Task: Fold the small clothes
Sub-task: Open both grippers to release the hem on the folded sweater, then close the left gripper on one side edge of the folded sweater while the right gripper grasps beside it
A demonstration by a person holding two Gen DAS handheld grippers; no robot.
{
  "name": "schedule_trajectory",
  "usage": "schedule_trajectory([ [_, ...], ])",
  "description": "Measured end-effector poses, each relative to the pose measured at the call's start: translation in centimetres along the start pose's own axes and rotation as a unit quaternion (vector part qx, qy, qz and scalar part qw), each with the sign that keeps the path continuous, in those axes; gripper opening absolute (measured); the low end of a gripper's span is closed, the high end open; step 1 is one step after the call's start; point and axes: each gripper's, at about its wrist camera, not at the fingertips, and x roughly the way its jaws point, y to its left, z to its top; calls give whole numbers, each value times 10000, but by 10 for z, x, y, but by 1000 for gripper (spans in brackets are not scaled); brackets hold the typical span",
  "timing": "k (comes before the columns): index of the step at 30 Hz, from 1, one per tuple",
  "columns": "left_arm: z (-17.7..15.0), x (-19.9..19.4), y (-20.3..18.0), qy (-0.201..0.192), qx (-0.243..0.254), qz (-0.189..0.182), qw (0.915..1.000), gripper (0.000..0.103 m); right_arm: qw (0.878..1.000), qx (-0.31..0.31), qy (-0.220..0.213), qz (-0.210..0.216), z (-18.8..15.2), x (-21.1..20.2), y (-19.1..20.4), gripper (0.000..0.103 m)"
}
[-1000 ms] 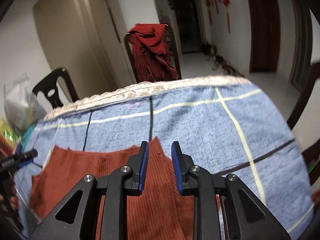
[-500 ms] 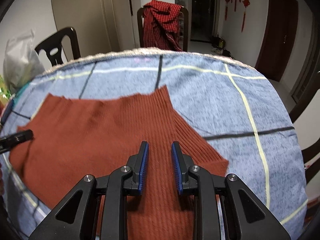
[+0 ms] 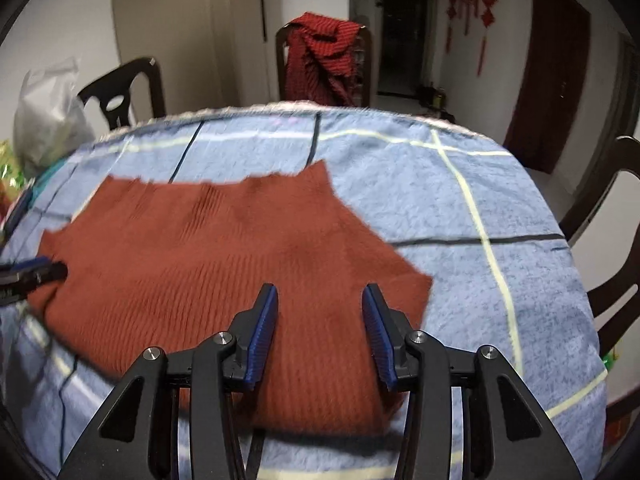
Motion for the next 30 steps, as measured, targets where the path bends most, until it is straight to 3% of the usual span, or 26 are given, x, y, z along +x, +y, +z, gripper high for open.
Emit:
schedule_trajectory([
  [7,-4,-13,12,-78,-114,-162,9998,66,9998,195,6,-98,-3,-9,-6,45],
  [11,-2,-20,25,-170,-234,6,9996,66,9996,-210,-171,91,-9,-20,14,45],
  [15,-3,-25,42,-160,-424,-91,9989,66,9978,-614,-203,-169,-20,-14,25,45],
  [23,-2,-38,63,-291,-488,-7,9984,66,9968,-712,-366,-76,-15,-31,36,45],
  [26,-3,-39,70,-290,-555,-26,9980,66,9940,-1065,-147,-203,-24,-18,48,45],
  [30,-5,-39,79,-218,-622,-93,9978,66,9938,-1057,-185,-273,-26,-20,48,45],
])
